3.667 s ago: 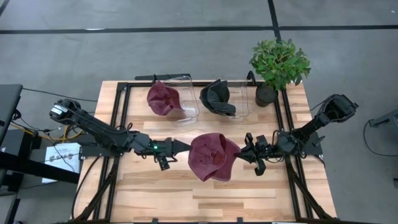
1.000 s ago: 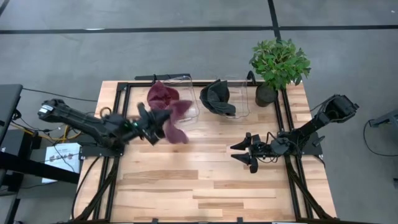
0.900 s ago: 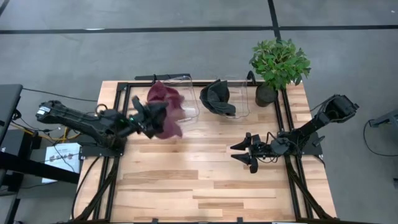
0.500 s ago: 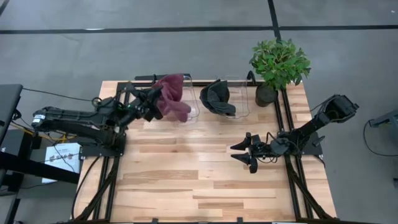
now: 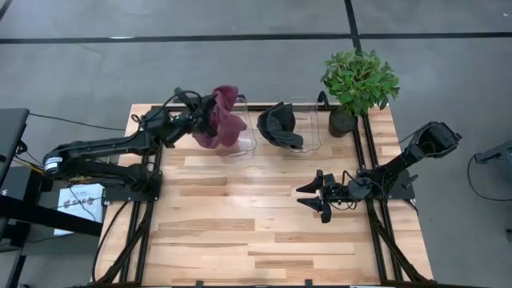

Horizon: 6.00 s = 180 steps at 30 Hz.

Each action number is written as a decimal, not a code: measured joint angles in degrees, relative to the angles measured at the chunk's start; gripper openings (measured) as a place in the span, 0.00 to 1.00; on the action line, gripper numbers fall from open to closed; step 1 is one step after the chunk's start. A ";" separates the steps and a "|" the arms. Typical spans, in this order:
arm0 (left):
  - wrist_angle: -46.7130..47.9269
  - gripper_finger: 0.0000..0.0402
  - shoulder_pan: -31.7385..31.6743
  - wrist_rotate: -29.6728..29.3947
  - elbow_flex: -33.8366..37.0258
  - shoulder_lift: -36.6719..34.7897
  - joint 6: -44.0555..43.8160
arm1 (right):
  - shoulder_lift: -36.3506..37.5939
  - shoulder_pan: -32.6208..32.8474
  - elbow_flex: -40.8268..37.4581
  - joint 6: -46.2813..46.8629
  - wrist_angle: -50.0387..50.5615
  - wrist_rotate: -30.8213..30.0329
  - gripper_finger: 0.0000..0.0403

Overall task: Pick & Place hat
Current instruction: Put the red cap in the left transparent bin, then return to Home Position

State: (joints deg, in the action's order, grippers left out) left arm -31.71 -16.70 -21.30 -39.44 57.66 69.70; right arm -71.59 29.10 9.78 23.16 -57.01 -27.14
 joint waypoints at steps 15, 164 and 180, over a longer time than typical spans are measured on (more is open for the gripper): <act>-6.32 0.07 -9.43 9.37 -1.82 4.71 -6.06 | 0.00 0.00 0.00 -2.72 0.32 -0.11 0.45; 13.27 0.35 31.73 -23.63 25.64 -19.91 -47.81 | -0.02 0.40 0.00 0.39 3.20 -0.07 0.43; 13.24 0.33 40.43 16.74 25.64 -20.07 -66.33 | -0.02 0.48 -0.02 5.31 6.74 0.59 0.41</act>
State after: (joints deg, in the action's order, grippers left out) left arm -18.47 23.74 -4.56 -13.80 37.58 3.38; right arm -71.61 29.58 9.76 28.47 -50.27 -26.54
